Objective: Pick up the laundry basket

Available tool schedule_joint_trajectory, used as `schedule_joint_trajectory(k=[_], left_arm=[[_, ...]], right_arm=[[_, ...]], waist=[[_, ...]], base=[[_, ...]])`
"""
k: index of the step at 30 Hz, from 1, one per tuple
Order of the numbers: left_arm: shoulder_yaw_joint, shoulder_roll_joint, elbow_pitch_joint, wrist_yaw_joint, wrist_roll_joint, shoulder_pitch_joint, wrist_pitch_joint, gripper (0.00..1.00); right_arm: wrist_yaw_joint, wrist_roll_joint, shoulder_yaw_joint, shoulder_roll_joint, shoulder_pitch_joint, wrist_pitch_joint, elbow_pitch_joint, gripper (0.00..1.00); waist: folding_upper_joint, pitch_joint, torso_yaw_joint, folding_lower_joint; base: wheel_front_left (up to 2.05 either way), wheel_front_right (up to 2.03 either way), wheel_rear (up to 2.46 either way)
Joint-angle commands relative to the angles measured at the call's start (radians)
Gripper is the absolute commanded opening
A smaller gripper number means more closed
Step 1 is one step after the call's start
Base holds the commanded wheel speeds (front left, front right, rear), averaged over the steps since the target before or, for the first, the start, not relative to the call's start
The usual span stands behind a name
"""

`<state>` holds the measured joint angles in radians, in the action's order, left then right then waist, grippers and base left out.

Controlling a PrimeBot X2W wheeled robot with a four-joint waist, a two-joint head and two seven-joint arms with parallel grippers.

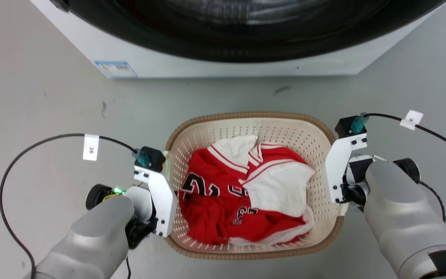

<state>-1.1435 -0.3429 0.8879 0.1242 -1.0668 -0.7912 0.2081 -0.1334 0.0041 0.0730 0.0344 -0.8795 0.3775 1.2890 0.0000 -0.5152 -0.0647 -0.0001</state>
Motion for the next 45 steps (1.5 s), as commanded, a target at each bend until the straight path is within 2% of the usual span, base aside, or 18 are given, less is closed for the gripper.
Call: schedule_joint_trajectory(k=[1,7,23,30,45], left_arm=[[-0.01,-0.035,-0.001,0.011,-0.004,0.018,0.003,0.0],[-0.073,-0.075,-0.061,0.012,-0.069,0.036,0.062,0.0],[-0.126,-0.137,-0.141,0.013,-0.174,0.065,0.172,0.0],[-0.131,-0.154,-0.18,0.013,-0.208,0.094,0.244,0.0],[-0.138,-0.145,-0.197,0.013,-0.196,0.149,0.296,0.0]], right_arm=[[0.005,-0.007,0.009,0.038,0.014,0.016,-0.001,0.0],[0.005,0.043,0.059,0.035,0.024,0.096,-0.001,0.0],[0.003,0.232,0.249,0.033,0.114,0.23,-0.026,0.0],[0.003,0.291,0.315,0.035,0.145,0.29,-0.038,0.0],[0.003,0.399,0.397,0.069,0.155,0.356,-0.089,0.0]], waist=[[0.0,0.087,0.0,0.0001],[0.0,0.215,0.006,0.0001],[0.0,0.471,-0.003,0.0001],[0.0,0.52,-0.005,0.0001],[0.0,0.544,-0.009,0.0001]], base=[[0.0,0.0,0.0],[0.0,0.0,0.0],[0.0,0.0,0.0],[0.0,0.0,0.0],[0.0,0.0,0.0]])
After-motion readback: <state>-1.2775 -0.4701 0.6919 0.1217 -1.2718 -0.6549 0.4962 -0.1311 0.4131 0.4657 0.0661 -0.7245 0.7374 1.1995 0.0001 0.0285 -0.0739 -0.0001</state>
